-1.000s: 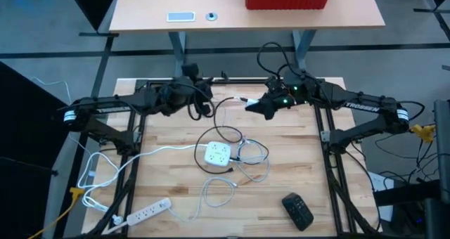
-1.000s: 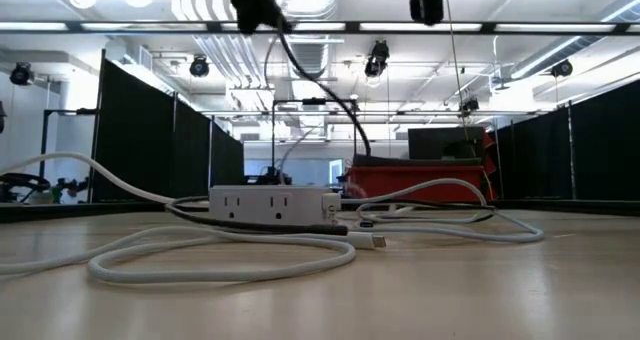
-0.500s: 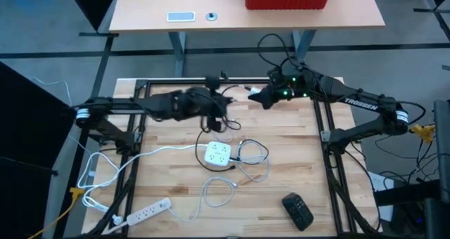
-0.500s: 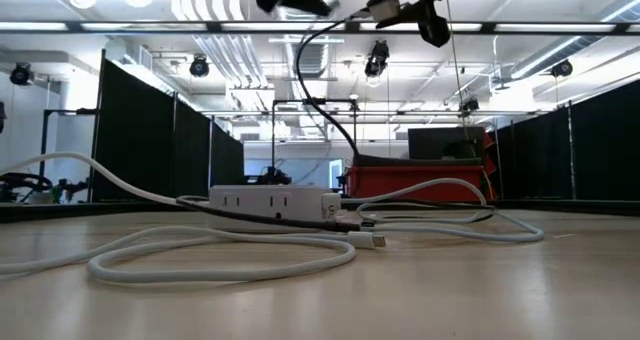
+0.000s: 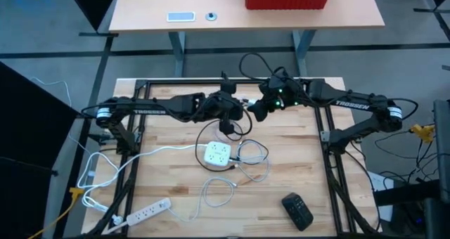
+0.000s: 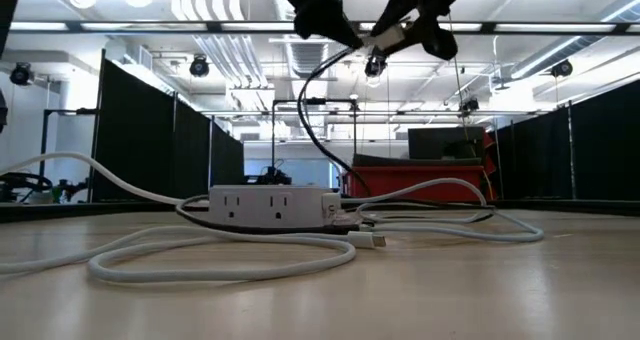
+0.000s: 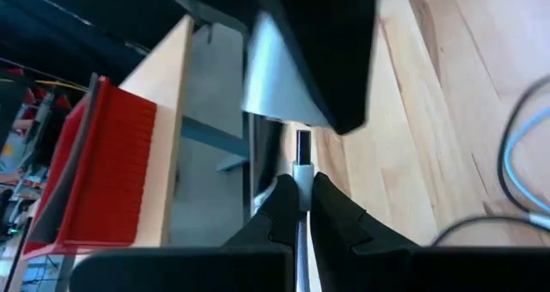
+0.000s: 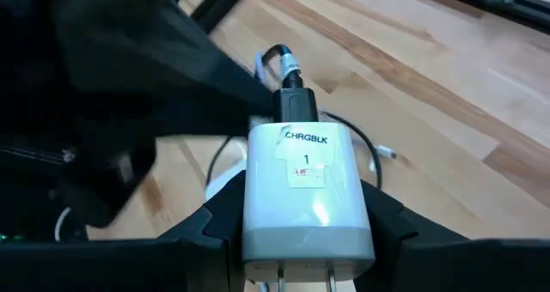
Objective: Insert USB
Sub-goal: Insert the purple USB cable into the white charger adapter
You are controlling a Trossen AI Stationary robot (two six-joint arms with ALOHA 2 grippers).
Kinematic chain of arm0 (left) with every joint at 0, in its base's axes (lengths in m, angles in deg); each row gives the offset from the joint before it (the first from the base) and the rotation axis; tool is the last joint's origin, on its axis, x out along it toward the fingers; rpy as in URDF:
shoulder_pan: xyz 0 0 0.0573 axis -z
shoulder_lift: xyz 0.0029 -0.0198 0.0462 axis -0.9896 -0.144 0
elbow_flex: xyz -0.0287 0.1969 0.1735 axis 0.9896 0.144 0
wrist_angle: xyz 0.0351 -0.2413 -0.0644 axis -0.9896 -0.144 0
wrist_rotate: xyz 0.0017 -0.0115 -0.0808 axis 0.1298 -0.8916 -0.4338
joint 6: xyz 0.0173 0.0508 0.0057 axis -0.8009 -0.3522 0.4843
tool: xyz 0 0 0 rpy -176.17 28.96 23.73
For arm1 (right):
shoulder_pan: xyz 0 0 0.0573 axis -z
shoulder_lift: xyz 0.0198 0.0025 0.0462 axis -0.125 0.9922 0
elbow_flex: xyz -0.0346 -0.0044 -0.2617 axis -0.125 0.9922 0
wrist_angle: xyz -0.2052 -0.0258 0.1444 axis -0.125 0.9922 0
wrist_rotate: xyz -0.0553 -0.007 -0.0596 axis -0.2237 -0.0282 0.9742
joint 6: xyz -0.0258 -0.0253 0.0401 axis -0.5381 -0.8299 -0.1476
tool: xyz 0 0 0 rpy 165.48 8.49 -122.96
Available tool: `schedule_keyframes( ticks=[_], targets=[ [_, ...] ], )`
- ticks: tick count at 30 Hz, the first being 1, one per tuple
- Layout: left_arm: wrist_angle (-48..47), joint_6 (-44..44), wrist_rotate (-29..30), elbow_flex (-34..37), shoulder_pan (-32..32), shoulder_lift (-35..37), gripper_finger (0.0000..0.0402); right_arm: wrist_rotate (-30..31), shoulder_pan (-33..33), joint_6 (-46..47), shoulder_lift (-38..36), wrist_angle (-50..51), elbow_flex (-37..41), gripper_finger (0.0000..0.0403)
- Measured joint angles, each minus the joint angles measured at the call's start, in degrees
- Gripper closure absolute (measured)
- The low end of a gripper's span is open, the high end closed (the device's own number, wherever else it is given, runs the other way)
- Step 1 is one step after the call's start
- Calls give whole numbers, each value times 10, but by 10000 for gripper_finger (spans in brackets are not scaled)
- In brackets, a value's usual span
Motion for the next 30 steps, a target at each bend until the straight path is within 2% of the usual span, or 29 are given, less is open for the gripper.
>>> schedule_keyframes(
  ticks=[6, 12, 23, 30],
  targets=[
    [-9, 9, 0, 2, 0, -5, 401, -12, 1, -2, 3, -4, -25, 281],
    [-3, 14, 1, 2, 0, -4, 401, -52, -1, 11, 19, 11, -25, 281],
    [7, 14, 23, 2, 4, 5, 401, -56, 0, 37, 23, 4, -25, 281],
    [13, -2, 16, 2, 7, 33, 401, -66, 5, 54, 14, -5, -25, 281]
  ],
)
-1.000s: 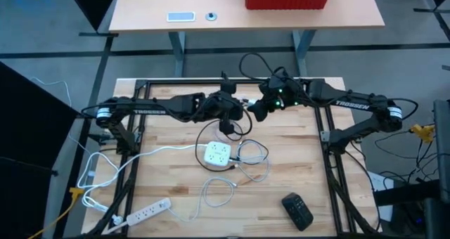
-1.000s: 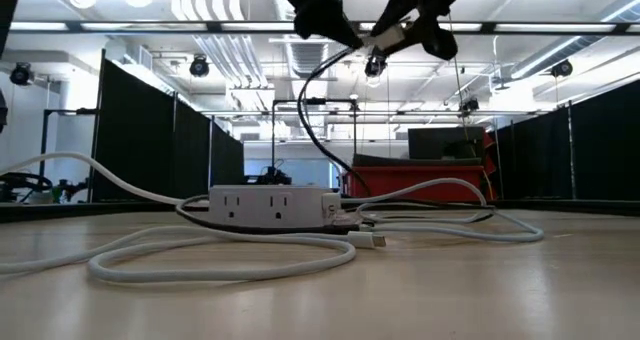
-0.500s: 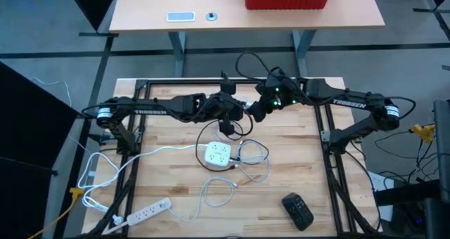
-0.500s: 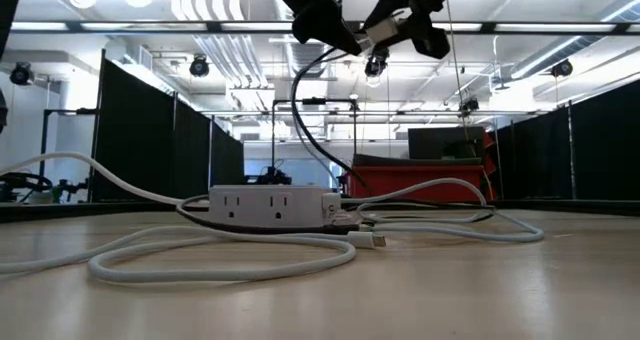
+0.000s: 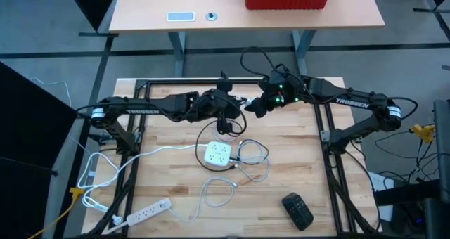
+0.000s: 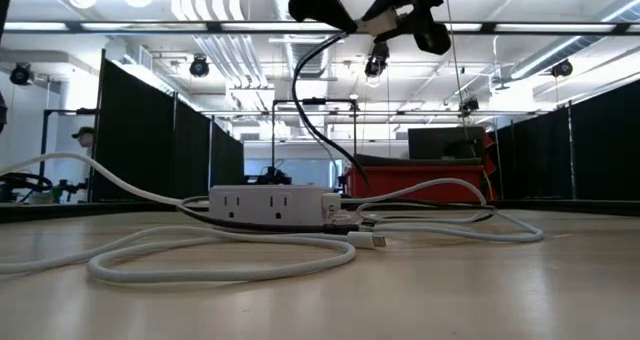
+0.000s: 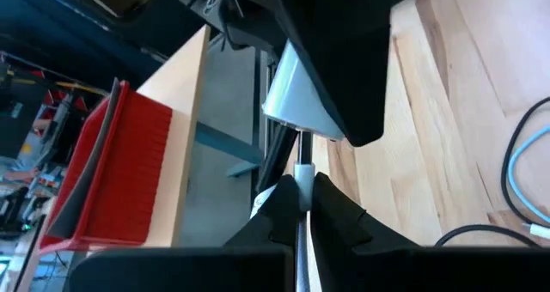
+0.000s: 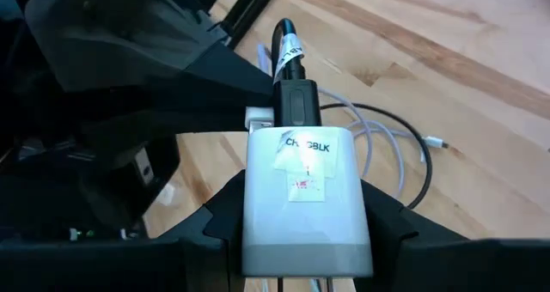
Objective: Insert USB
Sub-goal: Insert the purple USB cable into the white charger adapter
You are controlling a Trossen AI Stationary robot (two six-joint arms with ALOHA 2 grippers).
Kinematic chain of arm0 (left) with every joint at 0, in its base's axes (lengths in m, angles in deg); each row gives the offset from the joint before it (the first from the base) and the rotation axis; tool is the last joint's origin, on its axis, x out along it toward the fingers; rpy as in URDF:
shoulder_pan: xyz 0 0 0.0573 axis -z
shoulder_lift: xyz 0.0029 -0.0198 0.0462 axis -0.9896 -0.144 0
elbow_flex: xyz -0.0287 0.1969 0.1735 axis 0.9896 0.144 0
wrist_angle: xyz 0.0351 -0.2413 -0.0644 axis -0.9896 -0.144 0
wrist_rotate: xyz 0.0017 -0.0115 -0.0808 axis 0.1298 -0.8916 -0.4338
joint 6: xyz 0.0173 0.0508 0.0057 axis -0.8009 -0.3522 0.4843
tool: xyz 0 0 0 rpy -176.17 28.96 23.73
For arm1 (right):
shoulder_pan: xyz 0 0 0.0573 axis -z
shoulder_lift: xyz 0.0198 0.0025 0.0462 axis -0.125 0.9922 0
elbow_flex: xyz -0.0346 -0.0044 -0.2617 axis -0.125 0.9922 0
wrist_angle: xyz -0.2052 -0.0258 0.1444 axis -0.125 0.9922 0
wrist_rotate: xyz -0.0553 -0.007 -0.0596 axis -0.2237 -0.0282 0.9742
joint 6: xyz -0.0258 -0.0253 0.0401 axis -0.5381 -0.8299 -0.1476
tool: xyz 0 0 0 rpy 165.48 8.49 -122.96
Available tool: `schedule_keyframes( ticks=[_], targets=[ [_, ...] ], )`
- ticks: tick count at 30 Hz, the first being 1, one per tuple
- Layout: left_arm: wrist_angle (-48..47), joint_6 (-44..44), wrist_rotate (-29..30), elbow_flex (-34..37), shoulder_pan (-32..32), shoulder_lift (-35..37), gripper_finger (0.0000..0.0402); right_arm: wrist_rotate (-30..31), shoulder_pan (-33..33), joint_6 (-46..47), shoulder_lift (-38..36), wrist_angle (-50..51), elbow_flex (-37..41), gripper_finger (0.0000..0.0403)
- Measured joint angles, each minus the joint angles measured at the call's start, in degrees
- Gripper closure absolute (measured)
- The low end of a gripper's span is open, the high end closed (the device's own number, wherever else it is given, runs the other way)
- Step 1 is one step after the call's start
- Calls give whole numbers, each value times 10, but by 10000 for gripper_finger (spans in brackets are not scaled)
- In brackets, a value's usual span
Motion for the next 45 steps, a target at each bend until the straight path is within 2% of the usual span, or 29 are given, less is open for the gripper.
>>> schedule_keyframes(
  ticks=[23, 34, 45],
  targets=[
    [5, -30, -5, 7, 16, 4, 401, -75, -8, 54, 1, -23, -3, 281],
    [-2, -84, 2, 7, 35, 4, 401, -86, -10, 58, 3, -19, -3, 281],
    [-16, -87, -9, 7, 45, 4, 401, -87, -7, 57, 1, -17, -3, 281]
  ],
)
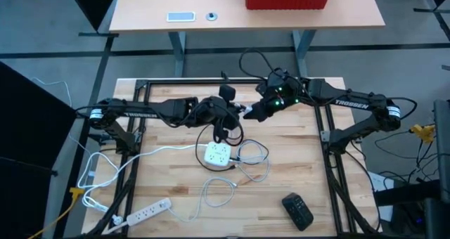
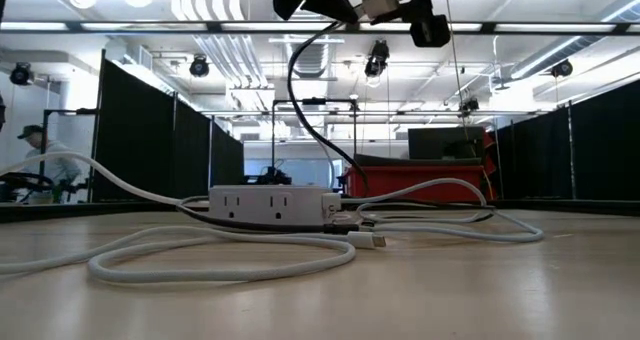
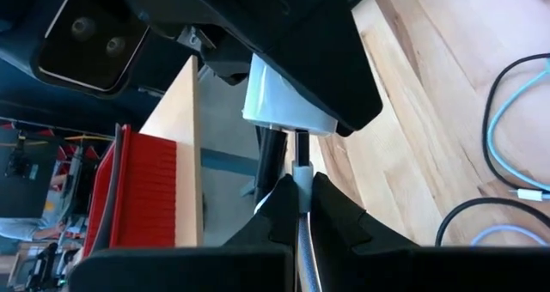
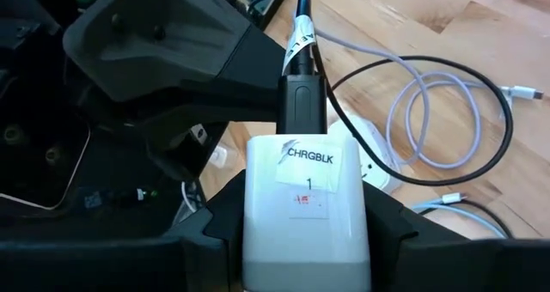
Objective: Insert USB
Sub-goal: Insert the purple USB cable into the white charger adapter
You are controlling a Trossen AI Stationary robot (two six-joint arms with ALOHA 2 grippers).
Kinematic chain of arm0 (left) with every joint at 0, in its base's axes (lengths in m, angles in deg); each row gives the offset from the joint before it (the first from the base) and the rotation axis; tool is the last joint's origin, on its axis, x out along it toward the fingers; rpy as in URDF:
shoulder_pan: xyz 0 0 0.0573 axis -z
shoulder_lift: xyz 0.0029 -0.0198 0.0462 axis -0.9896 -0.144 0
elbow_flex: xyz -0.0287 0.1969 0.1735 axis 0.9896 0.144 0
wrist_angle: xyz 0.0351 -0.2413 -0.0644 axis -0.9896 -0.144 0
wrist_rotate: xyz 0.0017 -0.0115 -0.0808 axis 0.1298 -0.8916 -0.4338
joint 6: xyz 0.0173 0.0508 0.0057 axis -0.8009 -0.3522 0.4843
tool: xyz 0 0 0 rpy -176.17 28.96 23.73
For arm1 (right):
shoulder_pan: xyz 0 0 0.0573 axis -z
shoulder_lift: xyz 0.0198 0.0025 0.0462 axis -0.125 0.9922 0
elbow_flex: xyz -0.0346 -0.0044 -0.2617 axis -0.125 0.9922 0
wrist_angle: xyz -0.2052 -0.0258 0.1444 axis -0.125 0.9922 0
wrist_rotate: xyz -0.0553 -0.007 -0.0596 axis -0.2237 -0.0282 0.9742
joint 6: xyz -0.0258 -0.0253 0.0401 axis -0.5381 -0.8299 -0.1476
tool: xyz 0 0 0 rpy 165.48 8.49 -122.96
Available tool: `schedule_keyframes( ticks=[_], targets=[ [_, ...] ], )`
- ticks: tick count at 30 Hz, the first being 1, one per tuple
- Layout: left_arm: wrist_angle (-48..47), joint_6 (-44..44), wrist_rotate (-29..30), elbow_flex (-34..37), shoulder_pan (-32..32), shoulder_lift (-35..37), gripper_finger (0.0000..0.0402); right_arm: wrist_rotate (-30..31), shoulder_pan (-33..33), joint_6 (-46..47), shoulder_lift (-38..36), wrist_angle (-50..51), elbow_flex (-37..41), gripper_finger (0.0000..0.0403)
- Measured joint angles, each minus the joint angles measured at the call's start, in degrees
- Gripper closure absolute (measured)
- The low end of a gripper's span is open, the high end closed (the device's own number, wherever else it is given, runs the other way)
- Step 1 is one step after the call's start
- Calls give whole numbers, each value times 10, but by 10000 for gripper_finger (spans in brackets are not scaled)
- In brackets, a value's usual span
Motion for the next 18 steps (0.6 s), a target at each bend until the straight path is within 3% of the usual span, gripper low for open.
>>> schedule_keyframes(
  ticks=[18],
  targets=[
    [16, -21, -36, 0, 23, -4, 402, -70, 28, -6, 4, 33, -2, 281]
  ],
)
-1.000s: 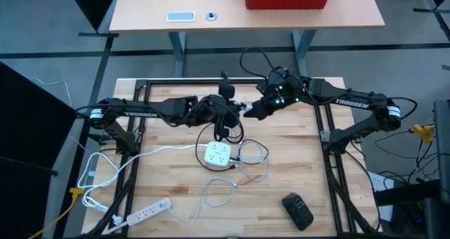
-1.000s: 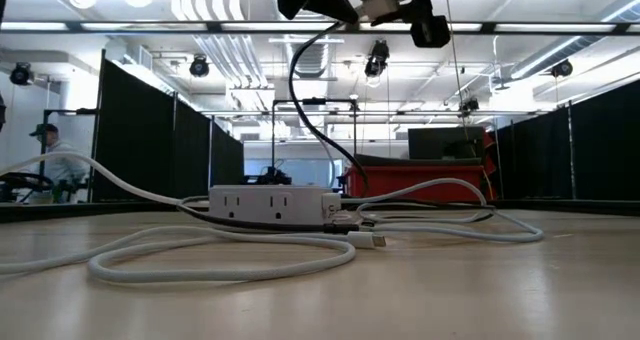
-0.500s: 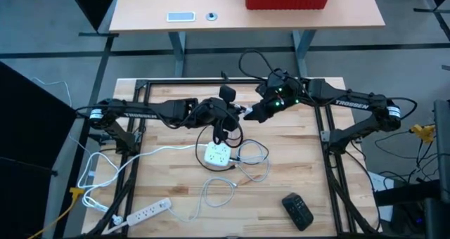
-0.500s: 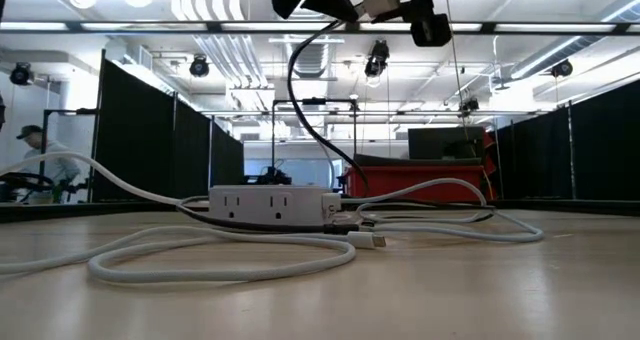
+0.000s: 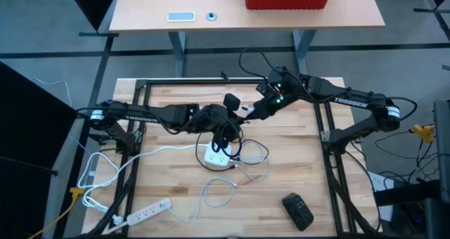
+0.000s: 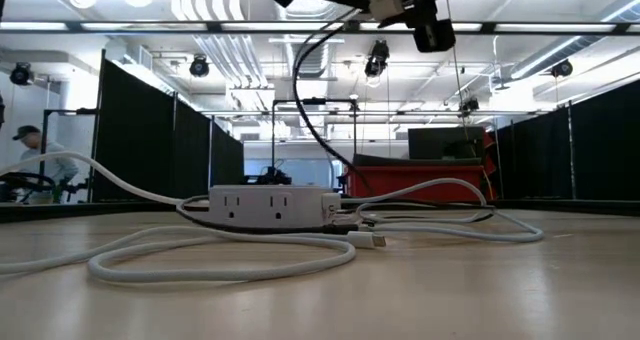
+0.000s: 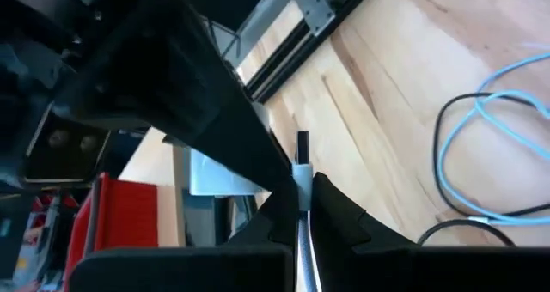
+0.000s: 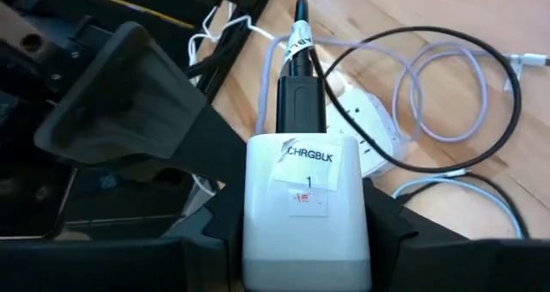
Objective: Insert USB
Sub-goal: Insert the purple USB cable into the white charger adapter
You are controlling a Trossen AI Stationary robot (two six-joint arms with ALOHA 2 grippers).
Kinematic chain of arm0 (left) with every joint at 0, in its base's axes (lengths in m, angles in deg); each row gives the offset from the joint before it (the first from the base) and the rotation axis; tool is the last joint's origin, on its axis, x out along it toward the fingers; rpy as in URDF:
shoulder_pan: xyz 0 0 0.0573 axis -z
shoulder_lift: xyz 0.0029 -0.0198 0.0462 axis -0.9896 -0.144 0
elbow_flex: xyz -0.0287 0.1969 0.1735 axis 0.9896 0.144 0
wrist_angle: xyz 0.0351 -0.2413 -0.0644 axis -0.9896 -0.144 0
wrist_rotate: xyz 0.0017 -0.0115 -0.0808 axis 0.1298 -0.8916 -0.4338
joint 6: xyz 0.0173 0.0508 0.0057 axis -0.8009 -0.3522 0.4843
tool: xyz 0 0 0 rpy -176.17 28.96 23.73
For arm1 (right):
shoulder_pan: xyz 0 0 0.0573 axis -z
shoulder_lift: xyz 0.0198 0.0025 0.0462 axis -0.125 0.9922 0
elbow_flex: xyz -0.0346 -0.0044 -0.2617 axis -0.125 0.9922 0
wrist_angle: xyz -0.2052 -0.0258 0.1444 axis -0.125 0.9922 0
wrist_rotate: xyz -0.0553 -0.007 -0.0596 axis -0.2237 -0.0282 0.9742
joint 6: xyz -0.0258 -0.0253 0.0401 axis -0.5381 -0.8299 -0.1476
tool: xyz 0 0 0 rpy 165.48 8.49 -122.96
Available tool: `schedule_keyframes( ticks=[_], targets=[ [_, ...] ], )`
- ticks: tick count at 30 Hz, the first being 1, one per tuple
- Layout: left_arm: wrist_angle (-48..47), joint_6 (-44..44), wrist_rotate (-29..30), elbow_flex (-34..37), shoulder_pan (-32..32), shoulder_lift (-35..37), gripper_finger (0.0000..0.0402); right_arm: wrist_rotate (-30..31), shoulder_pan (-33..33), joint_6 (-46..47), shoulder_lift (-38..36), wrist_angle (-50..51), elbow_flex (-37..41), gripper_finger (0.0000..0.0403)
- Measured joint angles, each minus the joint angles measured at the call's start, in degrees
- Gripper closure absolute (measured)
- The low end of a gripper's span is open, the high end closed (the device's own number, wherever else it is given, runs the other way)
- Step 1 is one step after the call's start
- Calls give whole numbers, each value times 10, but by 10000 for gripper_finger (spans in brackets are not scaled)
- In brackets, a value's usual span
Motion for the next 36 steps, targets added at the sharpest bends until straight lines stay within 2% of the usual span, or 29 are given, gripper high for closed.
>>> schedule_keyframes(
  ticks=[8, 15, 18, 23, 28, 36],
  targets=[
    [-33, 52, 19, 1, 0, 5, 402, -4, 3, -39, -18, 21, 1, 281],
    [-32, 67, 63, 1, -6, 36, 402, 13, -13, -103, -22, 106, 1, 281],
    [-3, 89, 54, 1, -21, 43, 402, 23, -32, -115, -15, 104, 1, 281],
    [14, 110, 26, 4, -35, 22, 402, 25, -59, -109, 0, 47, 1, 281],
    [17, 116, 8, 5, -24, 0, 402, 59, -58, -94, 8, 39, 2, 281],
    [20, 150, 19, 5, -22, -5, 402, 93, -45, -87, -1, 37, -9, 281]
  ],
)
